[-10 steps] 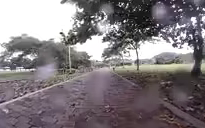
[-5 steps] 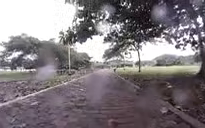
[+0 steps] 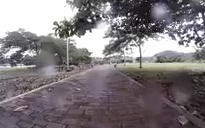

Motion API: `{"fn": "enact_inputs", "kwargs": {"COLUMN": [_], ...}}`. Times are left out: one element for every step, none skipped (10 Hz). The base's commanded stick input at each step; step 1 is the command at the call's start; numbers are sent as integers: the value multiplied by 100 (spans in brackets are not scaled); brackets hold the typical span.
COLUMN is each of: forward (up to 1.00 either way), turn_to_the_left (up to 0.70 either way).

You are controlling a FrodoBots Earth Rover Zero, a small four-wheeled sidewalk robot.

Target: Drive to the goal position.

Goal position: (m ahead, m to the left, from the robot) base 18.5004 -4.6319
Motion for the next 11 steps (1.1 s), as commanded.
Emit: {"fn": "enact_inputs", "kwargs": {"forward": [70,70,70,70,70,70,70,70,70,70,70], "turn_to_the_left": [0,0,0,0,0,0,0,0,0,0,0]}}
